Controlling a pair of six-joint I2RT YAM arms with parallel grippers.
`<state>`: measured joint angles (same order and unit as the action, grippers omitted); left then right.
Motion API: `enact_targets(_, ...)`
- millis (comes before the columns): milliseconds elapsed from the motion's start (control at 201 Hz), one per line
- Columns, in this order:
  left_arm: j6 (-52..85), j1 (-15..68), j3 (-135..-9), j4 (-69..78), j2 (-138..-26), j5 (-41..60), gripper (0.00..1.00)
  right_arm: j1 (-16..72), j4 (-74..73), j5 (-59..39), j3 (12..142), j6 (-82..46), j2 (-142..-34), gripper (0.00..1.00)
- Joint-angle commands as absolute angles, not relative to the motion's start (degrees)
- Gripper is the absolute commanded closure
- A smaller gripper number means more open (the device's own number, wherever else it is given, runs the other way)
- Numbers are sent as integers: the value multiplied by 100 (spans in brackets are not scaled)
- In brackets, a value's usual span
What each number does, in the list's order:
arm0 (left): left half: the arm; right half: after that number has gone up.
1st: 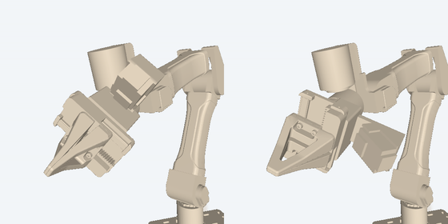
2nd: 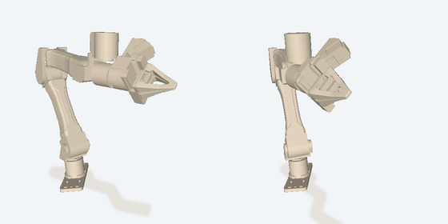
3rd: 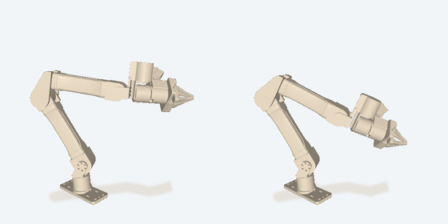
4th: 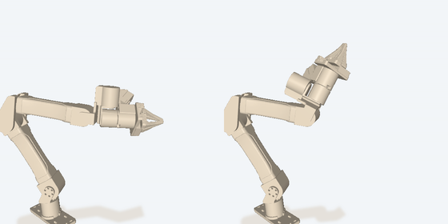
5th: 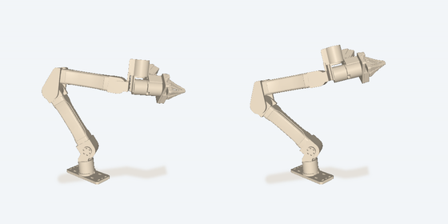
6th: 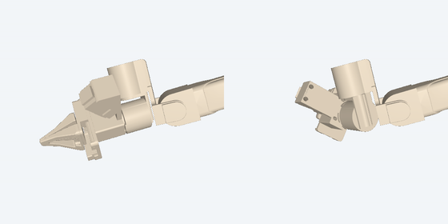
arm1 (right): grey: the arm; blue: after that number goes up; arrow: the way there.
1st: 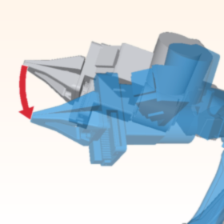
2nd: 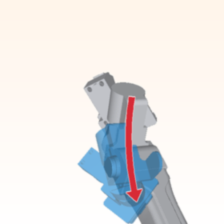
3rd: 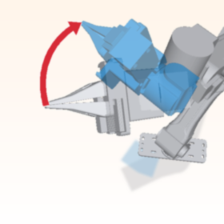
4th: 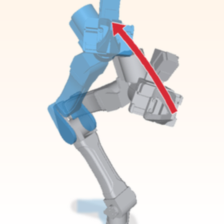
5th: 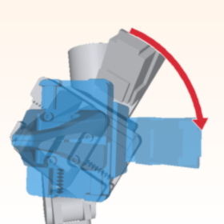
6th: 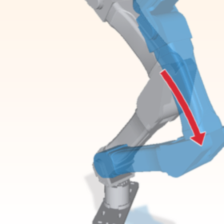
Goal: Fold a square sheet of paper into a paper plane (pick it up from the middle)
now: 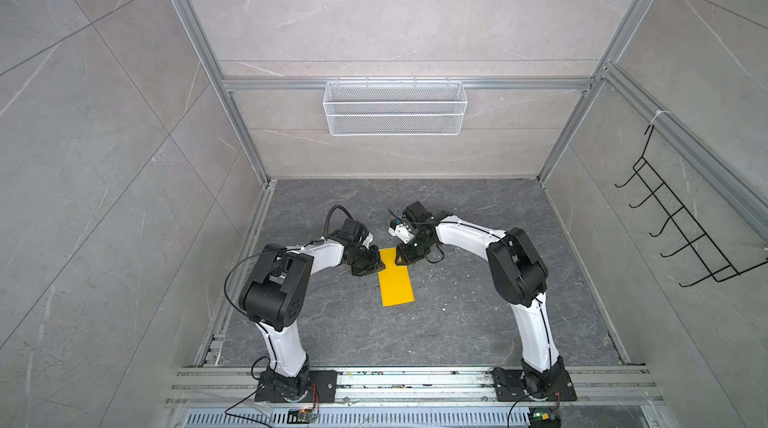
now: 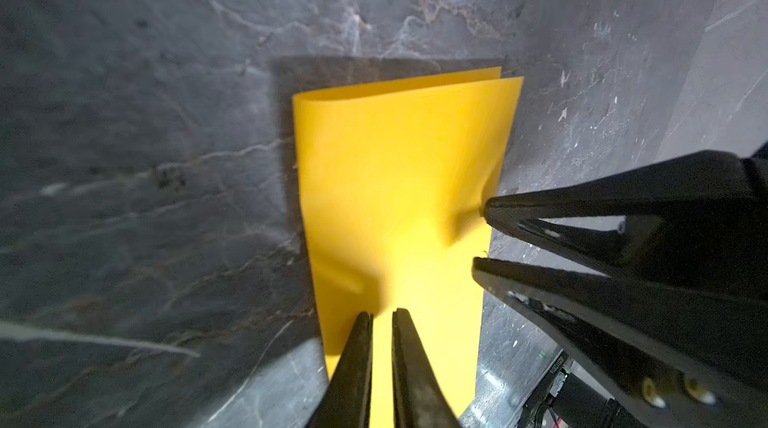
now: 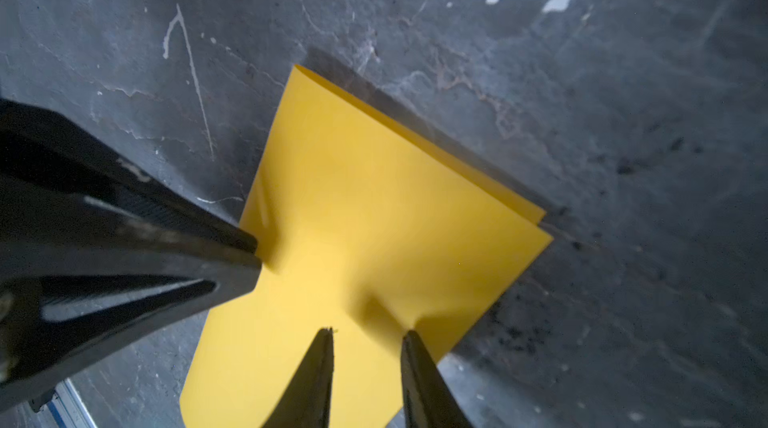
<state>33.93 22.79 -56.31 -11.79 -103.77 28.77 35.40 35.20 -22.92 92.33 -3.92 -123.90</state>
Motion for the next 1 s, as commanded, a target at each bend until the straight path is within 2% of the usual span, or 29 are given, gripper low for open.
enact_targets(0,3249,2241,-5575,-1364,-10342,2811,85,3570,3215,-2353,8870,-951,-11629,67)
enact_targets(443,3630,2241,-5210,-1091,-10340,2725,85,4680,1518,-1592,6367,-3571,-10079,67)
enact_targets(617,3740,2241,-5201,-942,-10376,2817,85,4842,1266,-1515,6331,-3721,-10088,71)
enact_targets(991,3857,2241,-5133,-892,-10338,2889,86,5125,804,-1828,6534,-4101,-10659,90)
